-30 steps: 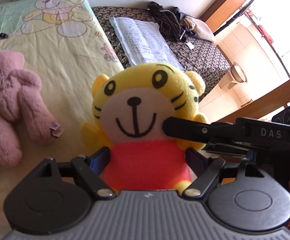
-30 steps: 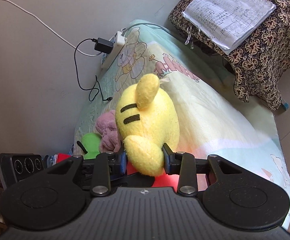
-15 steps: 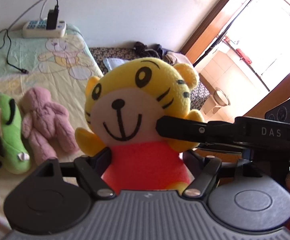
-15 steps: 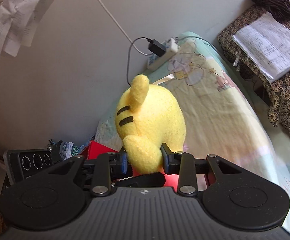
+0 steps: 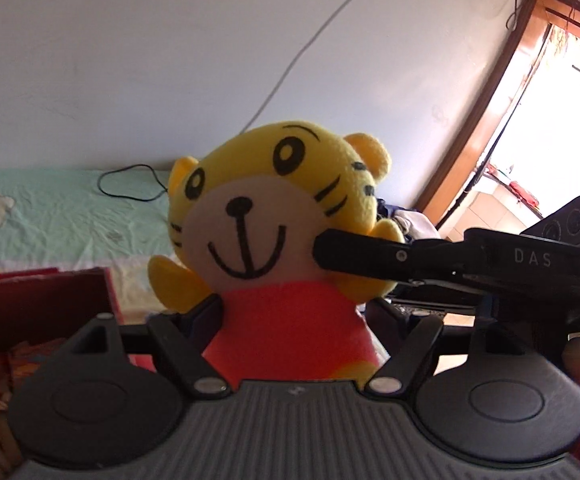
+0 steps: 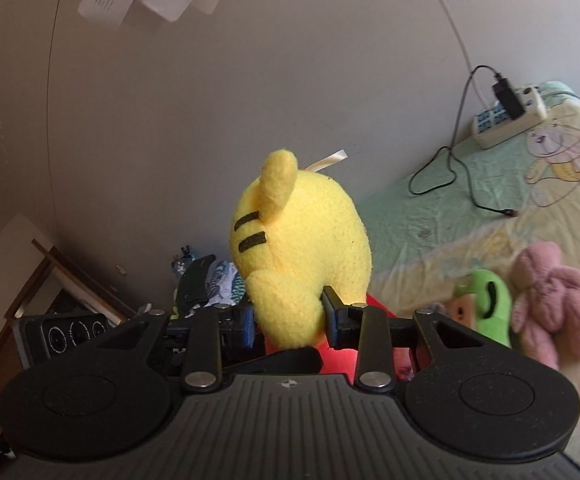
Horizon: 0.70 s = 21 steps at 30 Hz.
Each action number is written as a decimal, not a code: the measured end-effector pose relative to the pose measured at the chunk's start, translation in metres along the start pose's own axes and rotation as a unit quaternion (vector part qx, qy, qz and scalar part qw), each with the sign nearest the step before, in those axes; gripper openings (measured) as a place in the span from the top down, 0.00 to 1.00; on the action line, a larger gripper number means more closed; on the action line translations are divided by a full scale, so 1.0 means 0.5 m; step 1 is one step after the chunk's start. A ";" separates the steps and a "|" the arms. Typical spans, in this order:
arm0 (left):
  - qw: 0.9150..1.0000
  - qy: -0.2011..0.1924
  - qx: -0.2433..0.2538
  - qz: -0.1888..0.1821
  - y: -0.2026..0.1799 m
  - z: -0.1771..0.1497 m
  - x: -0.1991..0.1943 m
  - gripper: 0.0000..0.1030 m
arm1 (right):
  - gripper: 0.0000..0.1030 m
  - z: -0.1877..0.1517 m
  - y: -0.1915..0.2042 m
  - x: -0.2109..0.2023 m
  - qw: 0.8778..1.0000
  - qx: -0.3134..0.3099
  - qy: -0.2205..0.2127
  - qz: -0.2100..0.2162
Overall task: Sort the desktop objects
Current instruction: 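Lift the tiger with both grippers and carry it over the red box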
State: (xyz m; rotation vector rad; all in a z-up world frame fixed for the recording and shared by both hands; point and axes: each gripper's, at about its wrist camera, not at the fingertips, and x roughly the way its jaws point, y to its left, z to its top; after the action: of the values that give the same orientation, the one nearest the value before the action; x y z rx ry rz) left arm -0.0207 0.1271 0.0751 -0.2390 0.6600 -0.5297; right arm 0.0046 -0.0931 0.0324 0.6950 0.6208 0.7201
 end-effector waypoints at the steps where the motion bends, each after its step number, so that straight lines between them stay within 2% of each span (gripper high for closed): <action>1: 1.000 -0.004 -0.003 0.007 0.018 0.001 -0.013 0.24 | 0.66 -0.002 0.011 0.022 1.000 -0.002 0.005 0.007; 6: 0.999 -0.004 -0.030 0.032 0.109 -0.007 -0.062 0.24 | 0.66 -0.020 0.053 0.127 0.999 -0.009 0.038 0.017; 10: 0.998 0.013 -0.059 0.029 0.176 -0.027 -0.068 0.24 | 0.66 -0.039 0.082 0.181 0.997 -0.015 0.069 -0.011; 15: 0.995 0.043 -0.092 0.000 0.247 -0.054 -0.044 0.24 | 0.66 -0.061 0.121 0.232 0.989 -0.052 0.104 -0.090; 21: 0.987 0.078 -0.134 -0.038 0.321 -0.095 0.003 0.24 | 0.66 -0.093 0.140 0.298 0.967 -0.088 0.151 -0.186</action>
State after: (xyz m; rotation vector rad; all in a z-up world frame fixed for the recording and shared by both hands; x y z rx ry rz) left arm 0.0127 0.2590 -0.0221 -0.4809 0.8789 -0.5356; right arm 0.0346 0.0747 0.0168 0.2907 0.9249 0.5236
